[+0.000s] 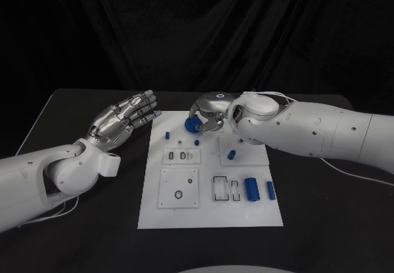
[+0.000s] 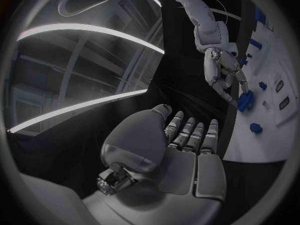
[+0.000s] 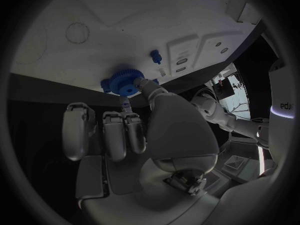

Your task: Assemble the parts on the task board

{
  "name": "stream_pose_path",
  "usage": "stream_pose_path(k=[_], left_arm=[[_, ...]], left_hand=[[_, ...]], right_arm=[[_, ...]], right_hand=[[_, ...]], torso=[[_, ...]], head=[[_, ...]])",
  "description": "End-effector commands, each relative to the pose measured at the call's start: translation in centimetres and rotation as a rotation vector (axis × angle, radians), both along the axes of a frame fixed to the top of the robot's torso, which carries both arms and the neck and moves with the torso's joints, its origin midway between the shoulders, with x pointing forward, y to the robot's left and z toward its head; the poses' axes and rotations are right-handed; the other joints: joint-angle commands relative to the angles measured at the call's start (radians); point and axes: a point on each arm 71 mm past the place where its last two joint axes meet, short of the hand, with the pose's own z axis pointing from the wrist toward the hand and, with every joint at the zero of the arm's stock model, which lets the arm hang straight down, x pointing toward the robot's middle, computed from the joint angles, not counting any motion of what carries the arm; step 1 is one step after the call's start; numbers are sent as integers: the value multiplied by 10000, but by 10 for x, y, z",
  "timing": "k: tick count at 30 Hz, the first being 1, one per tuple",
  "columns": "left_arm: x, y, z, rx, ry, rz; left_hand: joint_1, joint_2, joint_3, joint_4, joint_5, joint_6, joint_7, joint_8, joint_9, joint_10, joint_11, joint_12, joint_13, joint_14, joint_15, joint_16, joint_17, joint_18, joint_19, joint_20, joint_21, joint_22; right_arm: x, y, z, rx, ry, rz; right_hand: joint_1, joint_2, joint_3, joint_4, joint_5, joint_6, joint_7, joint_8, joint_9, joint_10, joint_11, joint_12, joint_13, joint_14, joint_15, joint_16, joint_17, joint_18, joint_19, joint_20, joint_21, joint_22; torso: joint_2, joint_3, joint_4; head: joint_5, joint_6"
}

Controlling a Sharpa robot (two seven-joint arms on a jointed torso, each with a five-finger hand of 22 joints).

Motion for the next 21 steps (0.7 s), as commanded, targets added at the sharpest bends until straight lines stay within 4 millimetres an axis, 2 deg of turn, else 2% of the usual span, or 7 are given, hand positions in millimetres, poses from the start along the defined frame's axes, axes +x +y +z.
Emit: stream_pose_path(k=[1, 7, 10, 11, 16, 18, 21], left_arm=[[-2, 3, 9, -966, -1079, 240], [-1, 3, 9, -962, -1076, 238], [-1, 3, 9, -962, -1076, 235], [-1, 3, 9, -962, -1076, 234], [-1, 3, 9, -958, -1069, 231], [-1, 4, 9, -952, -1068, 239], [-1, 4, 9, -949, -1065, 244]], left_hand=[[-89, -10, 57, -11, 34, 13, 50, 17, 0, 6, 66, -1, 4, -14, 57, 51, 16, -173, 77, 16, 63, 9], [-93, -10, 64, -11, 34, 14, 51, 17, 0, 6, 67, -1, 4, -10, 58, 58, 18, -174, 83, 16, 66, 11], [-97, -12, 73, -12, 33, 7, 53, 15, -1, 4, 67, -3, 3, -12, 60, 56, 17, -176, 89, 16, 71, 13], [-97, -12, 73, -12, 33, 7, 53, 15, -1, 4, 67, -3, 3, -12, 60, 56, 17, -176, 89, 16, 71, 13], [-97, -12, 73, -12, 33, 7, 53, 15, -1, 4, 67, -3, 3, -12, 60, 56, 17, -176, 89, 16, 71, 13], [-97, -12, 73, -12, 33, 7, 53, 15, -1, 4, 67, -3, 3, -12, 60, 56, 17, -176, 89, 16, 71, 13], [-106, -13, 91, -13, 33, 2, 56, 14, -1, 6, 69, 3, 4, -13, 62, 55, 16, -180, 95, 16, 75, 14]], right_arm=[[1, -3, -8, -495, 428, -421], [1, -4, -9, -568, 515, -453], [0, -4, -10, -567, 519, -451], [0, -4, -10, -561, 515, -447], [0, -4, -9, -503, 464, -431], [0, -4, -9, -483, 444, -432], [0, -5, -9, -417, 381, -425]], right_hand=[[-28, -95, 44, -4, -117, -156, 27, -232, 865, 1063, 83, 28, 2627, 1039, 81, 26, 2635, 48, -37, 59, -39, 1518], [-152, -149, -29, 63, -1058, -488, 67, -669, 557, 1063, 56, 28, 2627, 1039, 82, 26, 2635, 38, 6, 86, -5, 1568], [-184, -135, -160, 105, -1640, -1037, -20, -911, 279, 1063, -78, 28, 2627, 1039, -23, 26, 2635, 47, -5, 6, -34, 1571], [-188, -120, -225, 123, -1793, -1746, -94, -953, -9, 1063, -136, 28, 2627, 1039, -70, 26, 2635, 50, -12, -36, -51, 1571], [-189, -67, -447, 189, -2111, -3915, -359, -1081, -889, 929, -349, -27, 2542, 1039, -247, 26, 2635, 73, -63, -199, -153, 1547], [-176, -54, -518, 210, -2180, -4472, -424, -1114, -1109, 864, -408, -55, 2501, 1039, -303, 26, 2635, 85, -96, -250, -209, 1526], [-174, -26, -557, 233, -2235, -4005, -373, -1018, -1011, 840, -394, -65, 2486, 1039, -302, 26, 2635, 92, -117, -268, -248, 1513]], torso=[[-4, -5, -7], [-3, -3, -3], [-5, -4, -5], [-5, -4, -5], [-2, -2, -2], [-2, -2, -2], [-2, -2, -2]], head=[[-4, -2], [-11, 10], [-16, 10], [-16, 10], [-12, 0], [-12, 0], [7, -9]])
